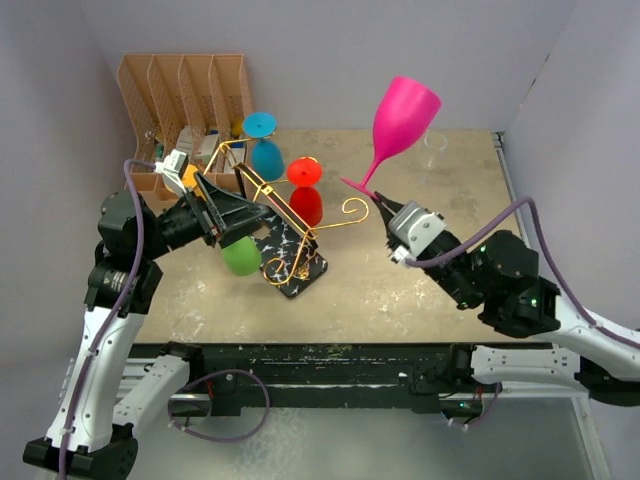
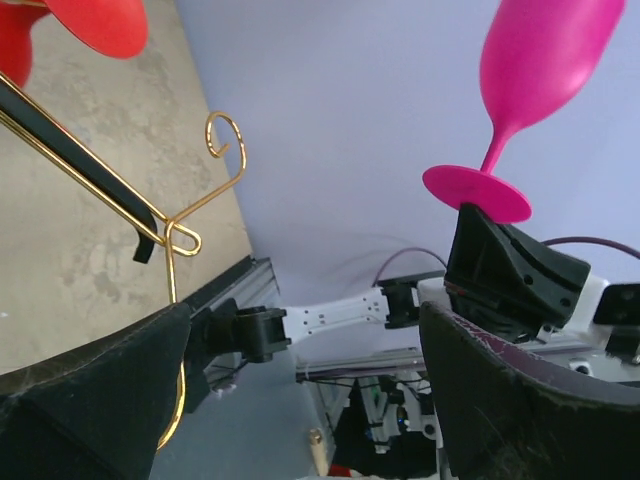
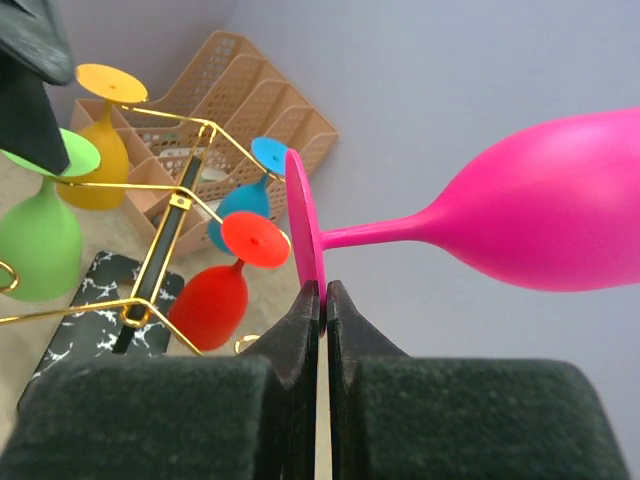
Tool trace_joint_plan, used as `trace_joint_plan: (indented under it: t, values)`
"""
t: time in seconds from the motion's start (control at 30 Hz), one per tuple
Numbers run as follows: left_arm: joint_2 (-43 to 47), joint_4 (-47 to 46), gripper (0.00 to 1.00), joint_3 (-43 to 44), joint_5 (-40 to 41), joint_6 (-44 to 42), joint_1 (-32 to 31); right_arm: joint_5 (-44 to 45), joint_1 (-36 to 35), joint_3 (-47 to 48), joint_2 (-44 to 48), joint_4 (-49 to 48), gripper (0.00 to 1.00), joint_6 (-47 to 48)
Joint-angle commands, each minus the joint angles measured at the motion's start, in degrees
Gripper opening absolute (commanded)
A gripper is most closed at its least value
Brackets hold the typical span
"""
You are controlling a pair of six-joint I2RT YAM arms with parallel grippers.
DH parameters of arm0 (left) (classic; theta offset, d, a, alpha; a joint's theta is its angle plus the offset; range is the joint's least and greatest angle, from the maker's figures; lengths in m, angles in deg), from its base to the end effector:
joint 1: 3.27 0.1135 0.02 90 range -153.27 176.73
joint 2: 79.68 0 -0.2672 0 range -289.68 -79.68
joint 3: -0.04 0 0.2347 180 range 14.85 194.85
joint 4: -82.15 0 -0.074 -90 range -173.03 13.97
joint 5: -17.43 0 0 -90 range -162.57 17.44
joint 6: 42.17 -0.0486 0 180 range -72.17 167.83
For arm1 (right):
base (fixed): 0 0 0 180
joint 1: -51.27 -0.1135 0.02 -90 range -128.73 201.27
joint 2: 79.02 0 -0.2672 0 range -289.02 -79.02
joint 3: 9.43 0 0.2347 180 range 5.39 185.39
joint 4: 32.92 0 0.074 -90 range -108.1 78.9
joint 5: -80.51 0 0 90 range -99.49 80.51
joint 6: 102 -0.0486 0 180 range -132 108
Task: Take the wine glass off the wine glass rack
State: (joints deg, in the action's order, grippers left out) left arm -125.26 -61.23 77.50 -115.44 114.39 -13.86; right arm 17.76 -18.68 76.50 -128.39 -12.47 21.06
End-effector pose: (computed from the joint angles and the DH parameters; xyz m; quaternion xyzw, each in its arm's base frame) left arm 0.1330 -0.0585 0.4192 -0.1028 0.7209 -0.6033 0.3252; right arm 0.0713 0.1306 0.4886 -0.3400 0.5109 0.1114 0.7816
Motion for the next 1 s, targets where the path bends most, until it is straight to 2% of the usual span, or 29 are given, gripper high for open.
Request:
trace_joint_plan:
  t: [0.0, 0.1, 0.27, 0.47, 0.7, 0.77, 0.87, 0.97]
  values:
    - [-0.26, -10.54, 0.97, -1.78, -5.72, 8.96, -0.17, 8.74, -8.02, -3.51, -3.81, -13.75, 0.00, 18.42]
    - [-0.35, -10.05, 0.95, -1.48, -5.90, 9.35, -0.22, 12.97, -12.98, -7.75, -6.67, -22.98, 0.00, 29.44]
    - [-0.13, -10.54, 0.87, -1.35, -6.25, 10.69, -0.21, 14.49, -17.46, -11.94, -10.39, -32.42, 0.00, 39.04]
    - [-0.05, -11.06, 0.77, -2.73, -7.46, 12.55, -0.22, 14.56, -18.92, -14.40, -12.67, -38.53, 0.00, 43.17]
    - [1.94, -11.36, 0.76, -4.91, -8.71, 15.45, -0.21, 15.00, -19.57, -19.72, -14.79, -50.84, 0.00, 51.42]
    - [2.60, -12.85, 0.75, -6.25, -9.13, 17.69, -0.22, 14.87, -19.82, -20.40, -15.53, -52.82, 0.00, 52.51]
    - [4.04, -19.01, 0.72, -9.51, -9.88, 25.69, -0.22, 14.91, -19.98, -20.86, -16.37, -55.24, 0.00, 54.43]
    - [5.01, -20.12, 0.68, -10.11, -9.82, 28.16, -0.22, 14.81, -20.26, -21.25, -17.04, -57.29, 0.00, 55.60]
